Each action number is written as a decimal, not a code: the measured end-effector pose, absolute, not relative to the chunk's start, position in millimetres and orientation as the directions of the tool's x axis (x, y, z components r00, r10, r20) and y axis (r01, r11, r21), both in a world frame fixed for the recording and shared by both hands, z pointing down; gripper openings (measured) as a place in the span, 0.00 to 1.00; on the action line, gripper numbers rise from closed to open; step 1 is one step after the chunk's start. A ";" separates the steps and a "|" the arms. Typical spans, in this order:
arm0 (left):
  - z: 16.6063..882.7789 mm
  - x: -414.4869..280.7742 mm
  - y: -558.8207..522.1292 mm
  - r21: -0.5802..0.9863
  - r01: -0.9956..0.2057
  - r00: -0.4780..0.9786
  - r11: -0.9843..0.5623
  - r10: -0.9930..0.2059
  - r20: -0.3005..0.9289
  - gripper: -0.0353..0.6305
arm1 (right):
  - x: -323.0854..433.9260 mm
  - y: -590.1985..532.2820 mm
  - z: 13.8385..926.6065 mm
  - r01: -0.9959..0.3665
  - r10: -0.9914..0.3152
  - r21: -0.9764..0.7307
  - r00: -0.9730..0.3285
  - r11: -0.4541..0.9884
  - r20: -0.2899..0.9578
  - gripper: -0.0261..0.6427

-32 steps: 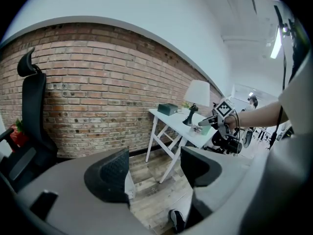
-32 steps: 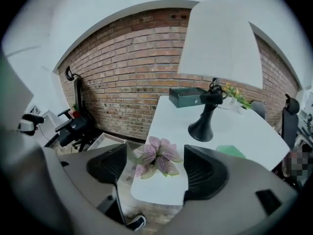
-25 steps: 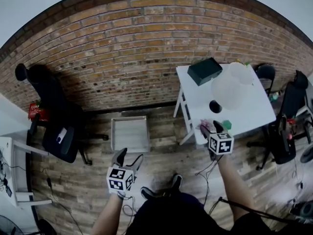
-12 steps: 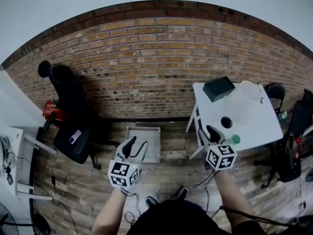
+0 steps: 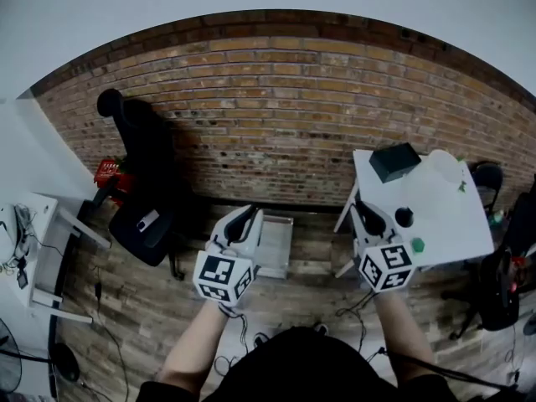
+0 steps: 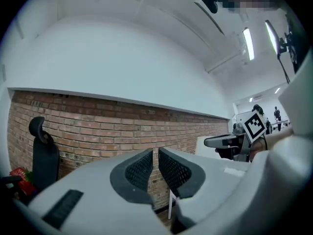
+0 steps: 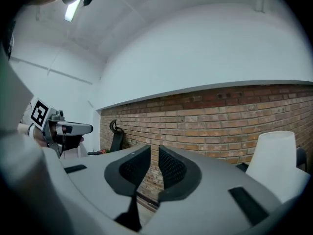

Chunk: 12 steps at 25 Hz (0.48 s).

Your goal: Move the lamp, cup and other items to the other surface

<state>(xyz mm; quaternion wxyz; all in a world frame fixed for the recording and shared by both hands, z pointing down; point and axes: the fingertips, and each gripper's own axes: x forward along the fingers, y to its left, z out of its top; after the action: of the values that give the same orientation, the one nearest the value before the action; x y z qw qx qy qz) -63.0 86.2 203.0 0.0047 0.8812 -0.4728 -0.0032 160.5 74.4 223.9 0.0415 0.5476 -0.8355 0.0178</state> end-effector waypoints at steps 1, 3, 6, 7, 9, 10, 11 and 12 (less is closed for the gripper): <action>200.6 -64.2 88.2 0.004 -0.834 0.551 -0.551 -0.834 -0.010 0.11 | 156.4 76.8 217.6 -0.915 -0.913 0.025 -0.401 0.404 0.072 0.11; 198.1 -68.2 92.8 -0.009 -0.837 0.547 -0.547 -0.837 -0.022 0.10 | 146.6 82.7 207.6 -0.910 -0.910 0.042 -0.411 0.413 0.044 0.09; 193.9 -74.0 97.1 -0.036 -0.842 0.539 -0.538 -0.842 -0.028 0.09 | 132.0 87.6 197.9 -0.901 -0.904 0.070 -0.428 0.428 0.022 0.05; 193.6 -74.9 97.8 -0.040 -0.842 0.539 -0.537 -0.842 -0.030 0.08 | 128.5 88.4 195.9 -0.898 -0.901 0.077 -0.433 0.433 0.017 0.05; 194.5 -74.6 99.2 -0.037 -0.841 0.541 -0.540 -0.841 -0.033 0.07 | 124.3 89.9 193.0 -0.894 -0.897 0.084 -0.441 0.440 0.002 0.05; 194.6 -73.8 100.3 -0.034 -0.840 0.543 -0.542 -0.839 -0.038 0.07 | 123.5 91.0 191.4 -0.893 -0.896 0.089 -0.444 0.441 -0.008 0.05; 194.2 -72.9 101.6 -0.033 -0.838 0.546 -0.545 -0.836 -0.043 0.07 | 123.0 92.4 189.2 -0.892 -0.895 0.096 -0.445 0.441 -0.020 0.05; 193.5 -72.4 103.0 -0.036 -0.836 0.549 -0.548 -0.834 -0.046 0.06 | 122.4 94.0 186.6 -0.892 -0.895 0.107 -0.445 0.440 -0.032 0.05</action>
<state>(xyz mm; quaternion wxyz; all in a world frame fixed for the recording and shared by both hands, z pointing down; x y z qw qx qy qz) -72.4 103.0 193.5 -0.0268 0.8797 -0.4745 -0.0119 122.4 94.0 186.6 0.0147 0.5263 -0.8484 -0.0537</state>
